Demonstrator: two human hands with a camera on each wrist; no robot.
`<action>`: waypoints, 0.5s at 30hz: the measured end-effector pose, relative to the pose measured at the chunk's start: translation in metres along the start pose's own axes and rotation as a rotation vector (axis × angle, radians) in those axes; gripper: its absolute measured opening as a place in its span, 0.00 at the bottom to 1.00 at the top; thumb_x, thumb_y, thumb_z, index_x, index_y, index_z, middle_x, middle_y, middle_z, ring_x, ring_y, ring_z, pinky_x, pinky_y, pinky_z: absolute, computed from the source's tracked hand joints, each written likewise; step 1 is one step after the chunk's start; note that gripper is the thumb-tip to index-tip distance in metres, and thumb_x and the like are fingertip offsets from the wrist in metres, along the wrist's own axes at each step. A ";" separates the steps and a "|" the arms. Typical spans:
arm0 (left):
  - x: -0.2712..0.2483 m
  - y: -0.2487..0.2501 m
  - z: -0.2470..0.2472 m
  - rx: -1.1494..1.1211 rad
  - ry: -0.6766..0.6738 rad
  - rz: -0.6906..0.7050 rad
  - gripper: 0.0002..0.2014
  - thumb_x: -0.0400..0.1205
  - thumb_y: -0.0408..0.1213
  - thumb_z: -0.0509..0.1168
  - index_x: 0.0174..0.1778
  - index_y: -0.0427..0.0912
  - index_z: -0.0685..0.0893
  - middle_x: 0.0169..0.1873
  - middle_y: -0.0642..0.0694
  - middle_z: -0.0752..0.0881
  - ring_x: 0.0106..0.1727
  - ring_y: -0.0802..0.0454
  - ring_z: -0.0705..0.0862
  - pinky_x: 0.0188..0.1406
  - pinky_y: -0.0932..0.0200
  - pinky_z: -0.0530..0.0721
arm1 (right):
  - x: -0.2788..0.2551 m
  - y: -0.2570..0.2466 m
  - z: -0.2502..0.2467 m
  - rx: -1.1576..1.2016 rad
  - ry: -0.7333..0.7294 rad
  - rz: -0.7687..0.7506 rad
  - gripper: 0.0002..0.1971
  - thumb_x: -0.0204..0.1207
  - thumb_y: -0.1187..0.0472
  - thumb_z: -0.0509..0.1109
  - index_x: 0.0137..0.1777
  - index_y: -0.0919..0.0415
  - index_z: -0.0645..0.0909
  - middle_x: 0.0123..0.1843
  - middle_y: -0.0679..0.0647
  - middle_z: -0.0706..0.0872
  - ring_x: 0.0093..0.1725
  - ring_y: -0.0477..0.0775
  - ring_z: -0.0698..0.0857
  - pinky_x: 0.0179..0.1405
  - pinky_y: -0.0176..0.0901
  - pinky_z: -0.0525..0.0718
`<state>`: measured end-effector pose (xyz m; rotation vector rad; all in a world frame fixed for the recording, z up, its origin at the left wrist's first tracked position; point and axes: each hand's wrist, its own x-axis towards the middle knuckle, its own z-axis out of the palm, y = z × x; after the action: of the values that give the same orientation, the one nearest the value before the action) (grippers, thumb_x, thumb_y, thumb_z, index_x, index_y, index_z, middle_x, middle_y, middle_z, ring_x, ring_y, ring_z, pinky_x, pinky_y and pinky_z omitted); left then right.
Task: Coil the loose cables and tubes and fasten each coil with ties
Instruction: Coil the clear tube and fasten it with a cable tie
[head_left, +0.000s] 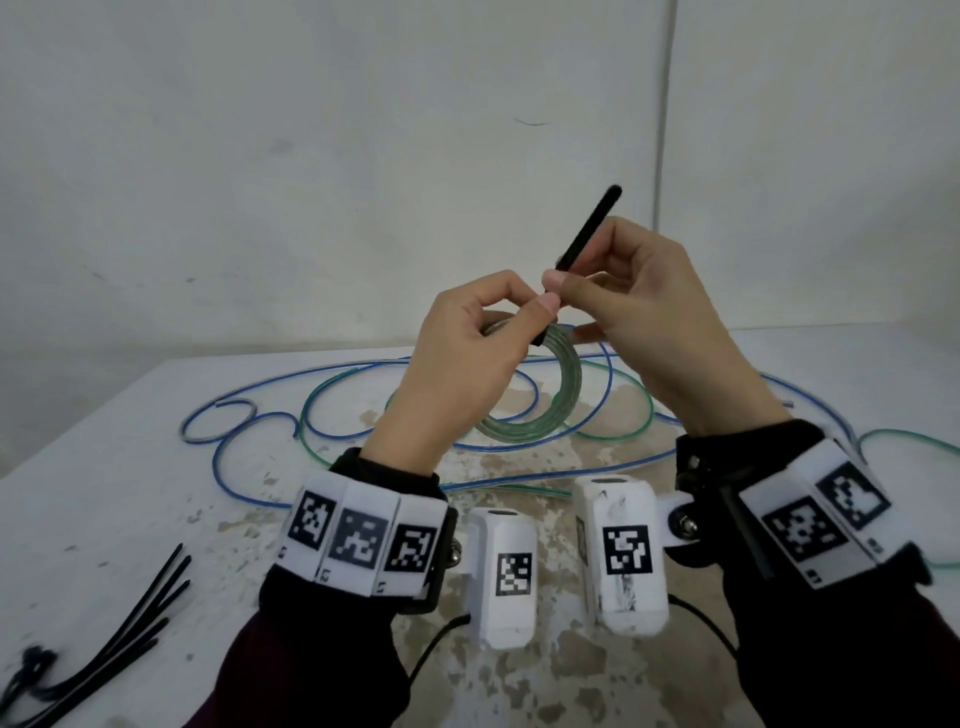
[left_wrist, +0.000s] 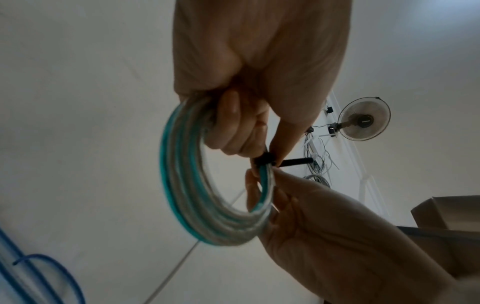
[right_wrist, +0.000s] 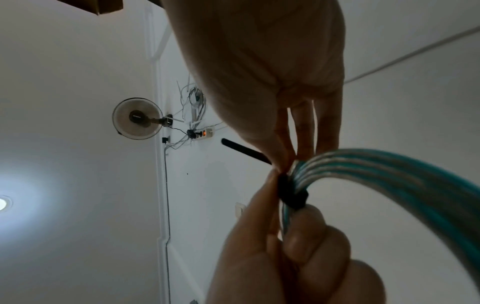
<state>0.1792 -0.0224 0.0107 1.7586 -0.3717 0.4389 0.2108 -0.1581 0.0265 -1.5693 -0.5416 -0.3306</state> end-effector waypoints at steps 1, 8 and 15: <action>-0.001 -0.001 0.002 0.031 0.009 0.008 0.12 0.83 0.37 0.66 0.34 0.35 0.79 0.21 0.40 0.66 0.20 0.54 0.58 0.18 0.64 0.57 | 0.000 0.003 0.001 -0.020 0.023 -0.007 0.11 0.74 0.70 0.73 0.37 0.61 0.73 0.35 0.54 0.84 0.30 0.43 0.85 0.29 0.39 0.83; -0.002 -0.002 0.005 0.084 0.004 0.027 0.13 0.83 0.35 0.66 0.32 0.36 0.78 0.16 0.53 0.66 0.18 0.58 0.60 0.19 0.68 0.60 | 0.002 0.009 0.002 -0.091 0.047 -0.013 0.14 0.74 0.72 0.72 0.33 0.59 0.73 0.35 0.58 0.84 0.29 0.44 0.83 0.31 0.40 0.84; 0.000 0.008 0.007 -0.132 -0.070 -0.013 0.11 0.87 0.31 0.57 0.52 0.27 0.81 0.23 0.44 0.74 0.22 0.55 0.69 0.25 0.66 0.73 | 0.000 -0.011 -0.012 -0.075 0.000 0.078 0.03 0.80 0.61 0.69 0.45 0.57 0.78 0.35 0.52 0.85 0.32 0.43 0.84 0.36 0.48 0.88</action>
<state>0.1757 -0.0310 0.0158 1.6497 -0.4291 0.3369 0.2066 -0.1700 0.0367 -1.6583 -0.4713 -0.2948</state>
